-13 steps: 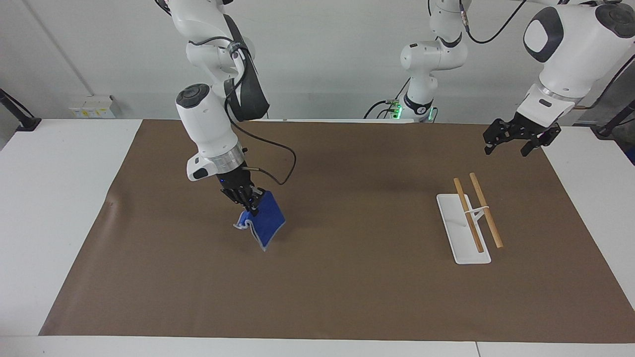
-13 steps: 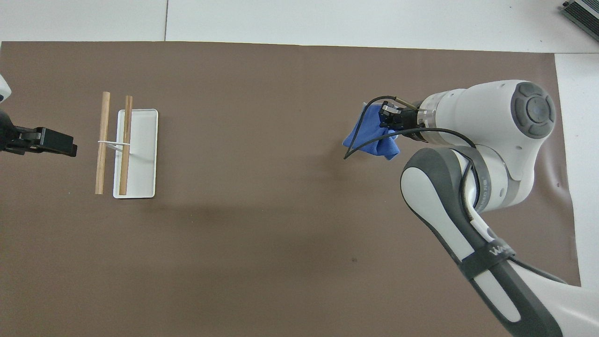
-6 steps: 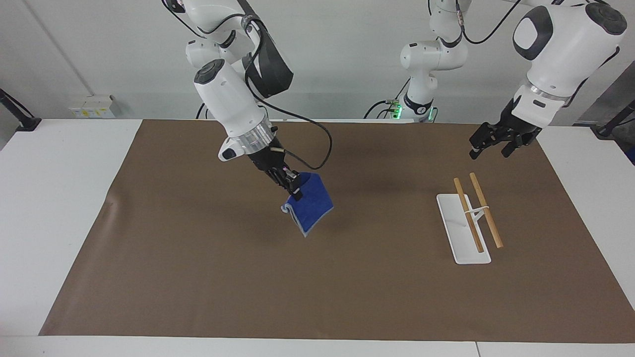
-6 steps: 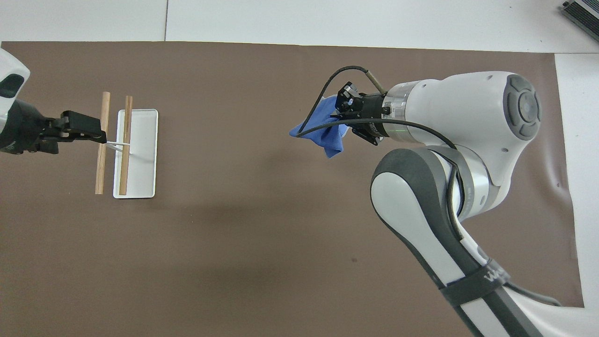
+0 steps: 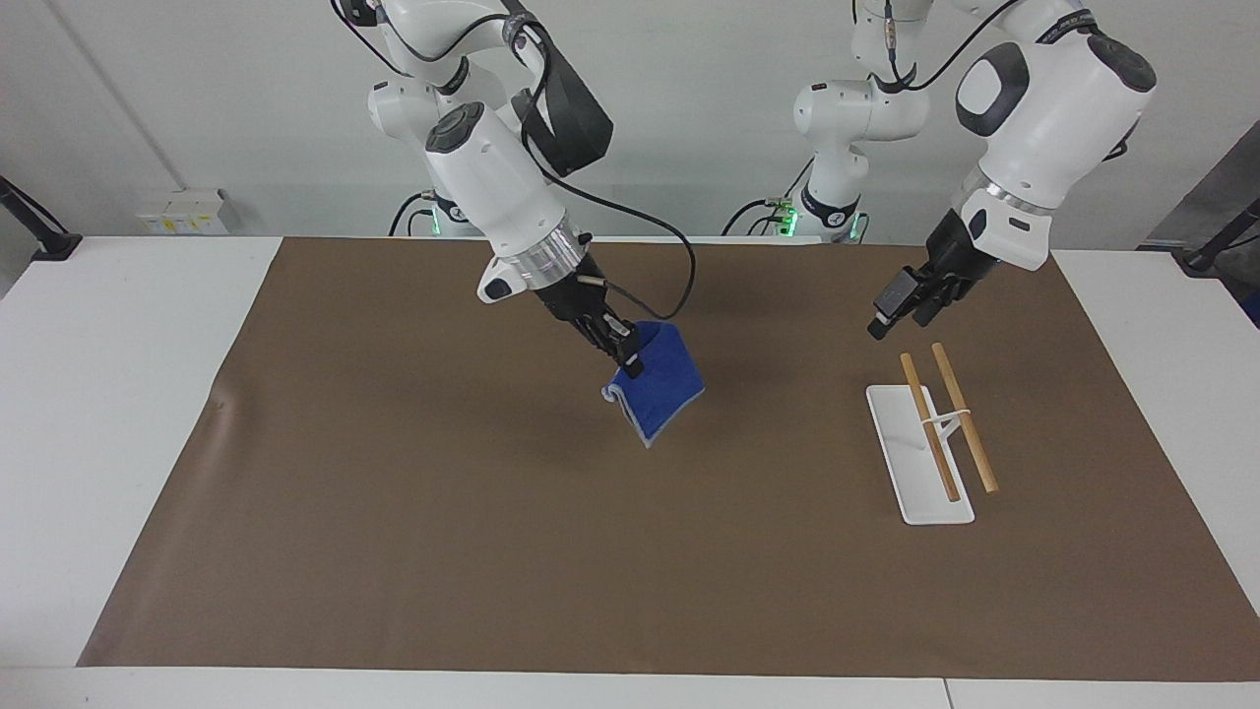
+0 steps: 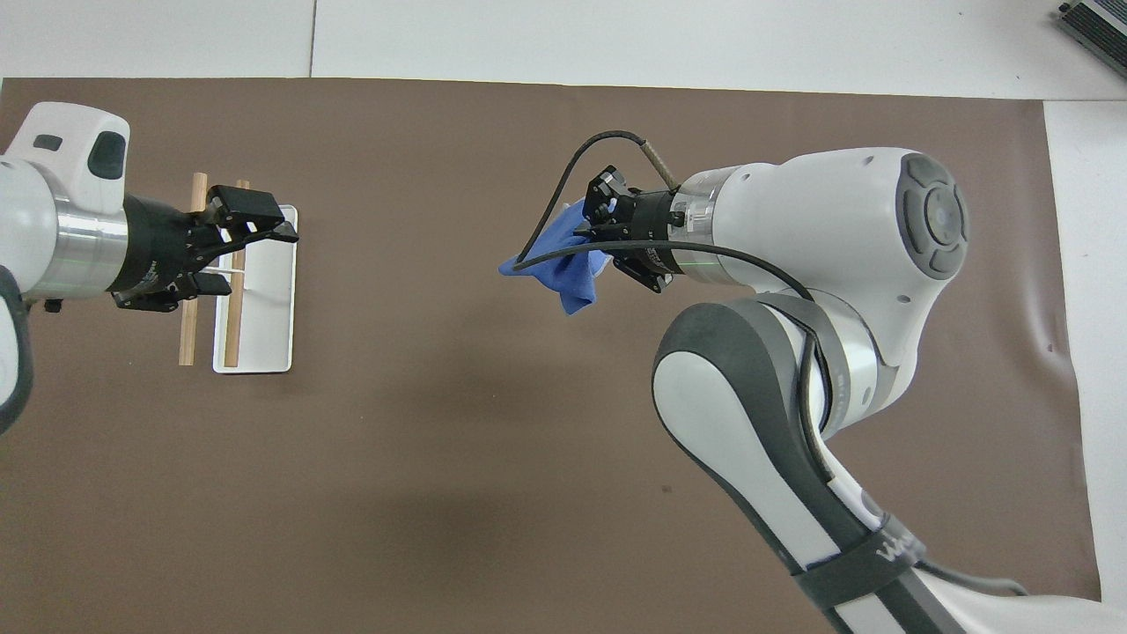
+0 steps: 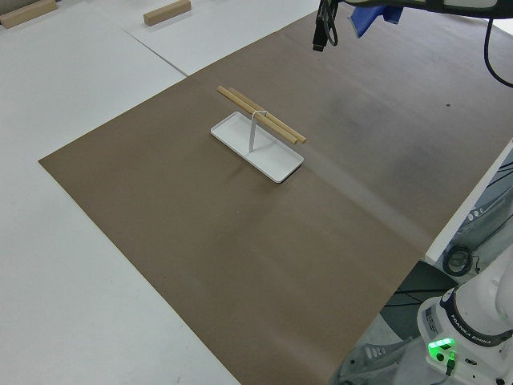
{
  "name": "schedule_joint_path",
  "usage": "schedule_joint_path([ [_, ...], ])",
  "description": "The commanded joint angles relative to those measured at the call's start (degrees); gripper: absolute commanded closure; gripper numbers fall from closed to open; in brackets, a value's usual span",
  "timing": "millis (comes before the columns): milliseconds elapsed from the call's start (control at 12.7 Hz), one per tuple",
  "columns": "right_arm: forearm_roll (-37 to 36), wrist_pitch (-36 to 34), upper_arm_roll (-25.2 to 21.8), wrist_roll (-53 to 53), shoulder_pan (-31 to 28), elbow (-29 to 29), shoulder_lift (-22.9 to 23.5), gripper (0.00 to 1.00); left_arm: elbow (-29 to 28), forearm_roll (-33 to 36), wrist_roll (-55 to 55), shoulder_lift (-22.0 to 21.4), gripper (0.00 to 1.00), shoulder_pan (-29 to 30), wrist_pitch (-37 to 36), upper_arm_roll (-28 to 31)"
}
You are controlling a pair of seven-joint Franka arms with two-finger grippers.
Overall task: Right arm passes towel to left arm to hang
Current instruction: 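Lift the towel with the right gripper while the left gripper approaches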
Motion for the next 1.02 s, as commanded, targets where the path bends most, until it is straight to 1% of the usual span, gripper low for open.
schedule_joint_path([
  [0, 1.97, 0.05, 0.47, 4.47, 0.73, 3.53, 1.68, 1.0, -7.09, -3.26, -15.55, -3.03, 0.0, -4.88, 11.1, 0.76],
  [79, 1.79, 0.14, 0.47, 6.4, 1.08, 3.88, 1.77, 1.0, -8.58, -3.62, -20.48, -2.77, 0.0, -6.73, 15.58, 0.76],
  [157, 1.79, -0.03, 0.47, 7.29, 1.25, 3.89, 1.77, 1.0, -9.47, -3.8, -23.92, -2.25, 0.0, -8.31, 18.24, 0.76],
  [315, 1.96, -0.03, 0.47, 7.65, 2.3, 3.89, 1.77, 1.0, -10.18, -5.54, -29.21, -0.23, 0.0, -10.86, 22.11, 0.76],
  [394, 2.05, 0.14, 0.47, 7.74, 2.4, 3.89, 1.77, 1.0, -10.44, -6.86, -32.45, 0.39, 0.0, -12.18, 25.35, 0.76],
  [551, 4.06, 0.4, 0.47, 8.44, 2.48, 3.89, 1.77, 1.0, -10.71, -7.49, -41.4, 1.89, 0.0, -14.38, 30.99, 0.76],
  [709, 4.86, 0.15, 0.65, 8.45, 3.27, 3.8, 1.86, 1.0, -10.71, -7.84, -47.75, 3.38, 0.0, -15.88, 35.64, 0.76],
  [787, 4.95, -0.21, 0.65, 8.45, 4.06, 3.45, 2.2, 1.0, -10.71, -8.28, -50.04, 4.34, 0.0, -16.15, 37.32, 0.76],
  [945, 4.95, -1.78, 0.74, 8.45, 4.15, 3.01, 2.12, 1.0, -10.71, -8.28, -54.08, 4.79, 0.0, -17.11, 38.04, 0.76],
])
